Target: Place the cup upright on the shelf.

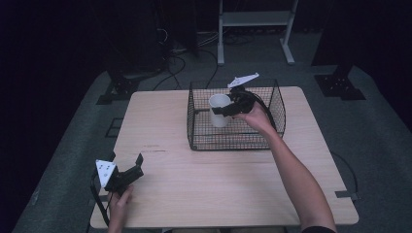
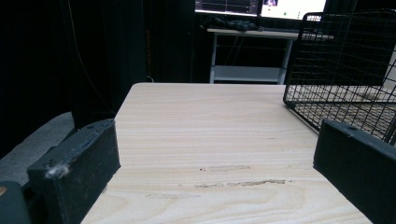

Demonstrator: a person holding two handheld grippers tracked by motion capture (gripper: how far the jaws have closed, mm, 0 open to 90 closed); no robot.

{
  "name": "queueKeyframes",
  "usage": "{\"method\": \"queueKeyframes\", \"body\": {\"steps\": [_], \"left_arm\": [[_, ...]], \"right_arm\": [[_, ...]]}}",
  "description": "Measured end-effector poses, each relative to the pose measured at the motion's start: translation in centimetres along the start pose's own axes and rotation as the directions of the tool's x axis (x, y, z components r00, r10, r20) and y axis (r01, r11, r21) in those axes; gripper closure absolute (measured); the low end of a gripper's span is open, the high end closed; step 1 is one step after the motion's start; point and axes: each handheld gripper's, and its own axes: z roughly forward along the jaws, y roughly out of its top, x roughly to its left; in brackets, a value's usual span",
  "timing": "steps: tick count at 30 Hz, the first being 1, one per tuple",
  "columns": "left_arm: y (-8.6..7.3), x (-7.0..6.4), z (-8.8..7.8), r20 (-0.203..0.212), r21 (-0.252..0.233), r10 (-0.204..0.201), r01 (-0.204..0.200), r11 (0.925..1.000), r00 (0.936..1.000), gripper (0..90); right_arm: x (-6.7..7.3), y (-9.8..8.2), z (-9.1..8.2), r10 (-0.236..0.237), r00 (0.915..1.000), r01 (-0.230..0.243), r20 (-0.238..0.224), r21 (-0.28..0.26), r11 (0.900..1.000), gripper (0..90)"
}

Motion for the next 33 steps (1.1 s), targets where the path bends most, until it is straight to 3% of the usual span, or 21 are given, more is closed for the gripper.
{"method": "queueKeyframes", "body": {"steps": [13, 33], "left_arm": [[0.0, 0.0, 0.0, 0.001, 0.0, -0.001, 0.001, 1.0, 1.0, 0.0], [0.0, 0.0, 0.0, 0.002, 0.0, 0.0, 0.0, 1.0, 1.0, 0.0]], "right_arm": [[-0.9, 0.1, 1.8, 0.018, 0.9998, -0.017, -0.005, 0.051, 0.999, 18.8], [-2.4, -1.6, 4.0, 0.052, 0.9987, -0.052, 0.003, 0.12, 0.991, 18.7]]}}
